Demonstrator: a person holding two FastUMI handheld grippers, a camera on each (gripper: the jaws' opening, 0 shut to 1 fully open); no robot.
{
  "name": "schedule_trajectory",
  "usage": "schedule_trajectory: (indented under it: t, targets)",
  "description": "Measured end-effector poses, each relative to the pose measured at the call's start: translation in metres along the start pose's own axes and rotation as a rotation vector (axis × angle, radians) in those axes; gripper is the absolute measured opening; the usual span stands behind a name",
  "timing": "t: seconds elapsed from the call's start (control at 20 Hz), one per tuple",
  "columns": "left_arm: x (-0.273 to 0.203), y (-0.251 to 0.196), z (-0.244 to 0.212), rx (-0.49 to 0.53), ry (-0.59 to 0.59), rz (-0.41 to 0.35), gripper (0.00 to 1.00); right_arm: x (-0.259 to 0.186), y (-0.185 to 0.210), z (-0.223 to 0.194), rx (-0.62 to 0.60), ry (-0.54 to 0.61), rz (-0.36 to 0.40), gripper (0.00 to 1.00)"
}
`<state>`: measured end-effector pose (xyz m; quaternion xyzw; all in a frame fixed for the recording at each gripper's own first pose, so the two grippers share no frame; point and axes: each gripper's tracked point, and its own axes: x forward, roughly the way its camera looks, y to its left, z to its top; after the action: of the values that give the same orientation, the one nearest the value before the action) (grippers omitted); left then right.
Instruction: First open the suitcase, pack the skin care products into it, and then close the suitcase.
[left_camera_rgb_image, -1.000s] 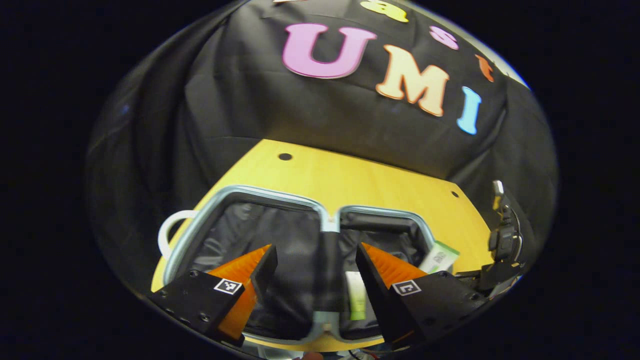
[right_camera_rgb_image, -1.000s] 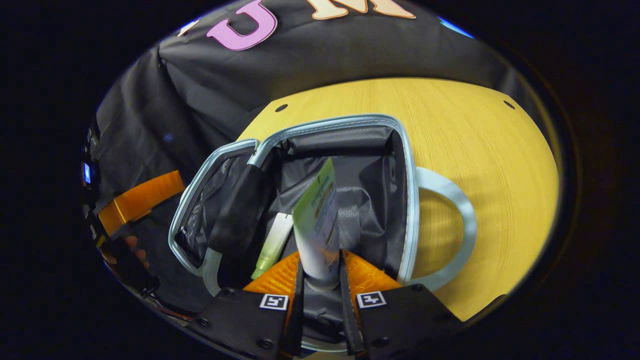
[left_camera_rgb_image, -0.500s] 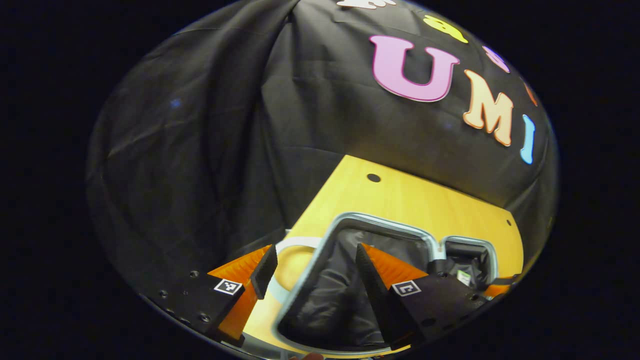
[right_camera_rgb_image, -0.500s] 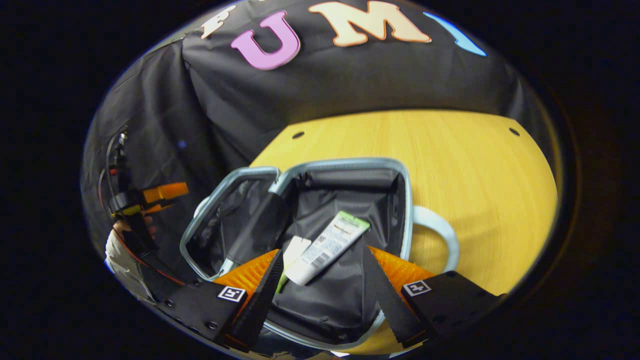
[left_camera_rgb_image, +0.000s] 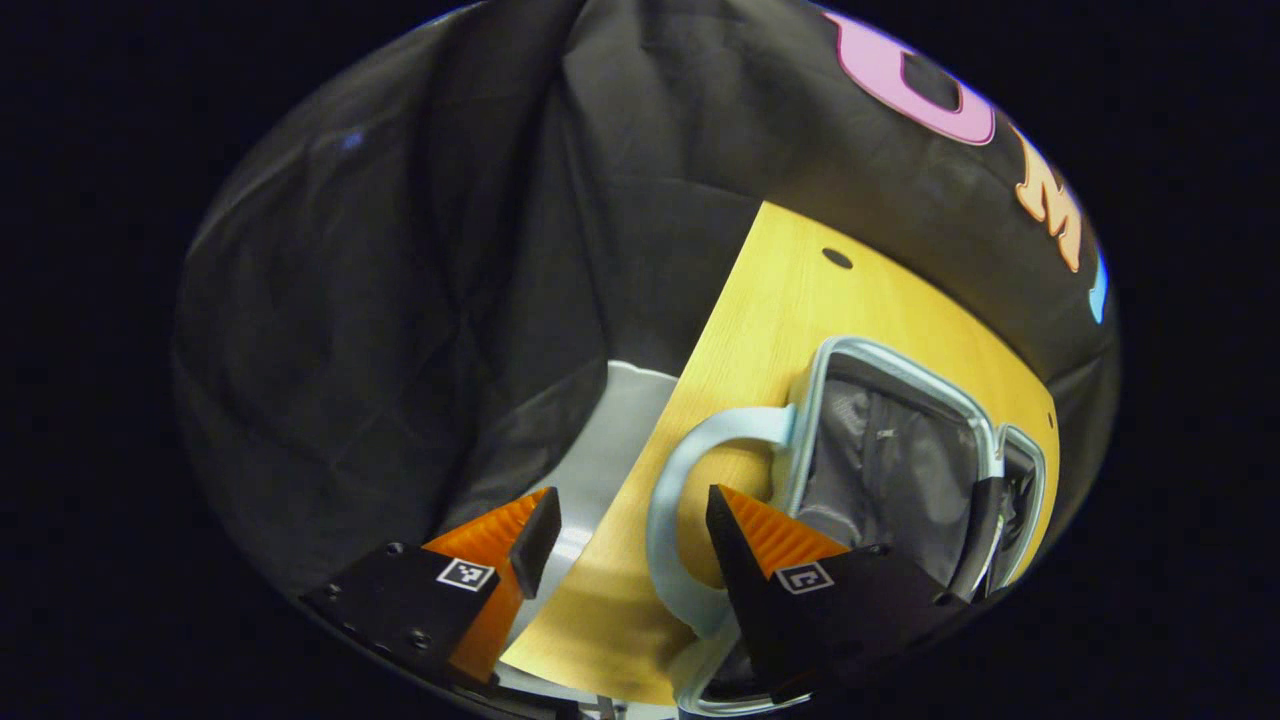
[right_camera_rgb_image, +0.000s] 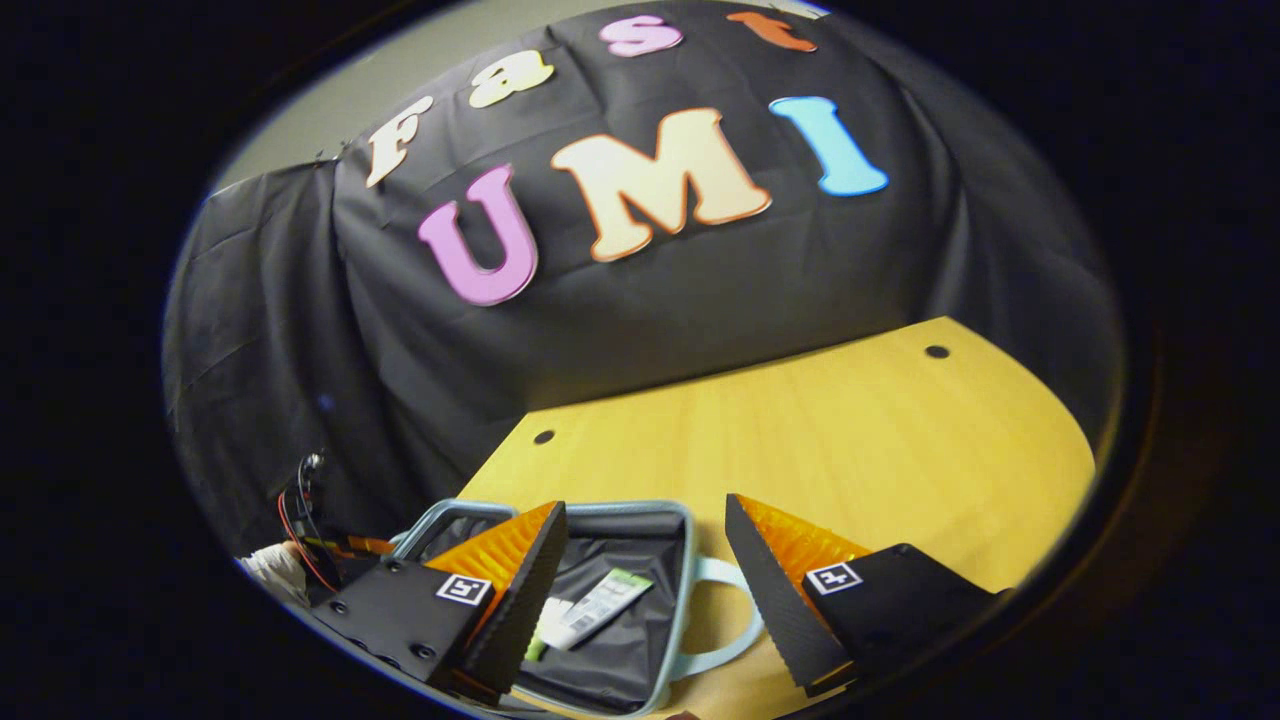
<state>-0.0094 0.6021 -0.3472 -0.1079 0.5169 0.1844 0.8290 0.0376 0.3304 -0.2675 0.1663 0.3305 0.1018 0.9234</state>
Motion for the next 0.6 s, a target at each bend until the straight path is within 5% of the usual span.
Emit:
schedule_trajectory:
  t: [0.15, 0.3, 0.4, 0.6]
  targets:
    - [0.006, 0.010, 0.006, 0.035, 0.047, 0.007, 0.70, -0.019, -0.043, 0.013, -0.021, -0.040, -0.104, 0.98]
    - [0.012, -0.004, -0.001, 0.063, 0.091, -0.016, 0.29, -0.037, -0.071, 0.016, -0.053, -0.031, -0.198, 0.98]
    - [0.014, -0.005, -0.006, 0.093, 0.137, 0.014, 0.12, -0.048, -0.081, 0.022, -0.063, -0.051, -0.228, 0.98]
    - [-0.005, -0.013, 0.008, 0.106, 0.094, 0.035, 0.02, -0.059, -0.099, 0.019, -0.174, -0.053, -0.275, 0.98]
